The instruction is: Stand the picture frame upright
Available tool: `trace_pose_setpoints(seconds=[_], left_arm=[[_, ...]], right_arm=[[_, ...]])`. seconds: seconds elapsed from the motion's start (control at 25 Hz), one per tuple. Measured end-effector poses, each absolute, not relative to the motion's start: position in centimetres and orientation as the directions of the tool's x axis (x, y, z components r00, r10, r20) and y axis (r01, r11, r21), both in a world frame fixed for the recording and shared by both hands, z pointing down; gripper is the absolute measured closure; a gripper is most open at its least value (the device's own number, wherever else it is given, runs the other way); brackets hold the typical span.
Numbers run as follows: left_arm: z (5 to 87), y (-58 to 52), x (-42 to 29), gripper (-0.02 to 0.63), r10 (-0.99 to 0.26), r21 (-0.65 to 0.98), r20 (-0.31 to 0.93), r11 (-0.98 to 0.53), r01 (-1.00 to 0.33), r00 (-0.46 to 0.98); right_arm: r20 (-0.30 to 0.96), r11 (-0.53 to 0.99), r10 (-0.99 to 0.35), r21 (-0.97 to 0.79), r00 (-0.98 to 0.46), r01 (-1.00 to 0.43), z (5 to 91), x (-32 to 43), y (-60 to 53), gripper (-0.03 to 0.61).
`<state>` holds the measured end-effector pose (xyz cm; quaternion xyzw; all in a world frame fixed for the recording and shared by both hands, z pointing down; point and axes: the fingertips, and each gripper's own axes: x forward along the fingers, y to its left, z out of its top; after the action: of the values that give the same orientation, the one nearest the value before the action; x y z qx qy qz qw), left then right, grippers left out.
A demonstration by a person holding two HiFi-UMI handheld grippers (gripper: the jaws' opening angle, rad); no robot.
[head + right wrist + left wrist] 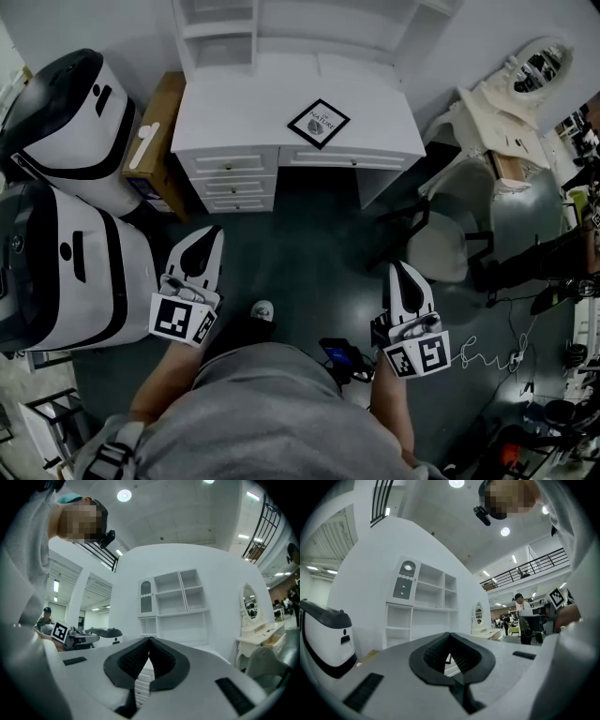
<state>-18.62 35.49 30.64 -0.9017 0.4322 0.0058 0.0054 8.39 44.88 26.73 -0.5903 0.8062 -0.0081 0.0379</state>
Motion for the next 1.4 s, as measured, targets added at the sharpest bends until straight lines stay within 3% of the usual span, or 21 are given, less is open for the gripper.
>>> trace_pose_setpoints(seconds=[0.4,1.4], left_arm=[[31.2,29.8,-18.7,0.607,-0.75,-0.01,-0.014,-0.661,-0.75,0.661],[32.6,23.4,-18.3,0.607,-0.766,0.015,0.02,-0.643,-0.766,0.643]], right_arm=[[-0.07,0.219,-0.974,-0.069,-0.214,-0.973,26.7,10.0,39.1,0.552],[0.002,0.26,-0.965,-0.143,-0.263,-0.955,29.4,9.6,32.3,0.552]])
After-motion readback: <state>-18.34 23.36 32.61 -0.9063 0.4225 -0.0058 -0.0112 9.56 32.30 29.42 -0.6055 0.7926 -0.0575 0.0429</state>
